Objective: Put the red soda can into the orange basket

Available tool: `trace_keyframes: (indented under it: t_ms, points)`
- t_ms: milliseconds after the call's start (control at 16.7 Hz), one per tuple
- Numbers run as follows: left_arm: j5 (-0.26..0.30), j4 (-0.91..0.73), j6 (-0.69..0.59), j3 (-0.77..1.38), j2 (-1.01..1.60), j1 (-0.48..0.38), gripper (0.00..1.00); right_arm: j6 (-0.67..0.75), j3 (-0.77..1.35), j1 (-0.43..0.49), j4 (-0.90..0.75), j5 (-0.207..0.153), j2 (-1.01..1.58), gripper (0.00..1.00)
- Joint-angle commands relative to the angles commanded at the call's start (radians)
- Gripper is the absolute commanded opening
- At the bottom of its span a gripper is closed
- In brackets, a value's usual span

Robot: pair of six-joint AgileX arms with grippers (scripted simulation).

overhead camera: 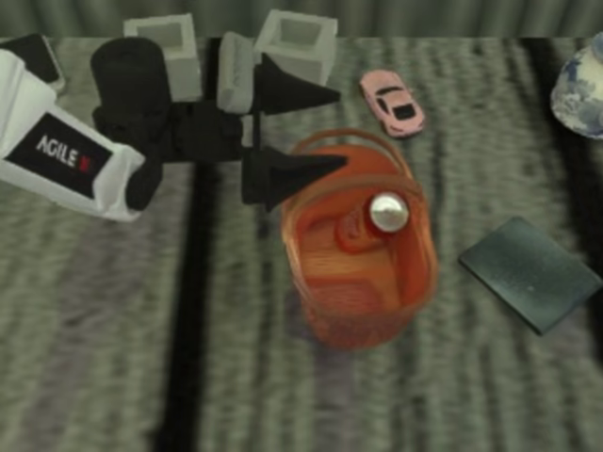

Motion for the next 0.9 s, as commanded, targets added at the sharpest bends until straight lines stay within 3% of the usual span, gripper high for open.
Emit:
trace_keyframes:
  t_ms: [300, 480, 720, 900]
  points:
    - [-0.001, 0.000, 0.000, 0.000, -0.001, -0.004, 1.00, 0.000, 0.000, 0.000, 0.000, 0.000, 0.000, 1.00]
    - [-0.031, -0.028, -0.010, -0.026, -0.052, 0.005, 1.00, -0.033, 0.061, 0.025, -0.052, -0.003, 0.060, 1.00]
    - [-0.151, -0.132, -0.039, -0.131, -0.248, 0.041, 1.00, -0.144, 0.288, 0.102, -0.231, -0.006, 0.286, 1.00]
    - [-0.292, -0.259, -0.062, -0.266, -0.477, 0.081, 1.00, -0.263, 0.562, 0.179, -0.423, -0.004, 0.559, 1.00]
